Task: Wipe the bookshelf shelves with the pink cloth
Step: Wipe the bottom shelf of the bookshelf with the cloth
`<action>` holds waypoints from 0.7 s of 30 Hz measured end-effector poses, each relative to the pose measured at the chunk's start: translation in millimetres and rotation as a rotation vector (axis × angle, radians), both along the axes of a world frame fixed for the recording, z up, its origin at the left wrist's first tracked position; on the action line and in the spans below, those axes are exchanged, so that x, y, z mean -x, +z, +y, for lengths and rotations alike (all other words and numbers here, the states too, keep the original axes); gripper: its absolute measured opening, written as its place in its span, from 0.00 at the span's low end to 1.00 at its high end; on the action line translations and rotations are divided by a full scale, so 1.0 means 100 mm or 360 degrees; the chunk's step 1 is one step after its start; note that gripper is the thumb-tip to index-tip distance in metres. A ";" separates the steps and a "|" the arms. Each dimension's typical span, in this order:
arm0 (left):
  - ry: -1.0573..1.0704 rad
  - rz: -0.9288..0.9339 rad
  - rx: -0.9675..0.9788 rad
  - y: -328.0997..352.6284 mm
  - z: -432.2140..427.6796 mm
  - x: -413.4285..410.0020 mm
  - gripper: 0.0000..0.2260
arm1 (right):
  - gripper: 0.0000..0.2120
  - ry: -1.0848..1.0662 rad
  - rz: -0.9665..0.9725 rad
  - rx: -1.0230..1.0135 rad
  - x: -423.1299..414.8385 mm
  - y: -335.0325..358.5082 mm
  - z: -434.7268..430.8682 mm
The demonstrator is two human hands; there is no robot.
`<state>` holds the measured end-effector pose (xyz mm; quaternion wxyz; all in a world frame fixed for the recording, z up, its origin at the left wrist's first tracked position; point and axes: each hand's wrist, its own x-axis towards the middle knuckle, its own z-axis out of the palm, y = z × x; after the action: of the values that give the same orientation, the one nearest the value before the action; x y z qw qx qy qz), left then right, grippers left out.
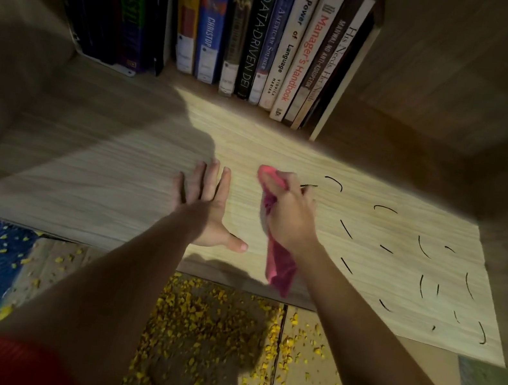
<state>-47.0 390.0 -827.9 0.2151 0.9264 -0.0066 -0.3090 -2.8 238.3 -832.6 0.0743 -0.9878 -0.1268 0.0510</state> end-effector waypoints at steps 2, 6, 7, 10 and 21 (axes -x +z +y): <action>-0.0002 -0.0009 -0.0010 0.00 0.00 -0.01 0.58 | 0.21 -0.0254 0.0045 -0.0044 -0.15 0.06 -0.09; 0.0002 -0.0004 -0.0010 -0.01 0.00 -0.01 0.58 | 0.20 -0.0233 0.0062 -0.0032 -0.09 0.05 0.21; 0.0002 -0.0009 -0.0015 -0.02 0.00 -0.01 0.58 | 0.21 -0.0124 0.0031 -0.0023 -0.01 0.03 0.26; 0.0004 -0.0030 -0.0029 -0.03 -0.01 -0.01 0.57 | 0.24 0.0066 0.0038 0.0027 0.05 0.01 0.08; 0.0013 -0.0045 0.0031 -0.03 -0.01 -0.01 0.57 | 0.27 0.0116 -0.0017 -0.0093 0.26 -0.06 0.19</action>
<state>-46.0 389.4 -831.1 0.2252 0.9285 -0.0088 -0.2949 -29.0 257.1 -838.5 0.1004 -0.9802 -0.1645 0.0446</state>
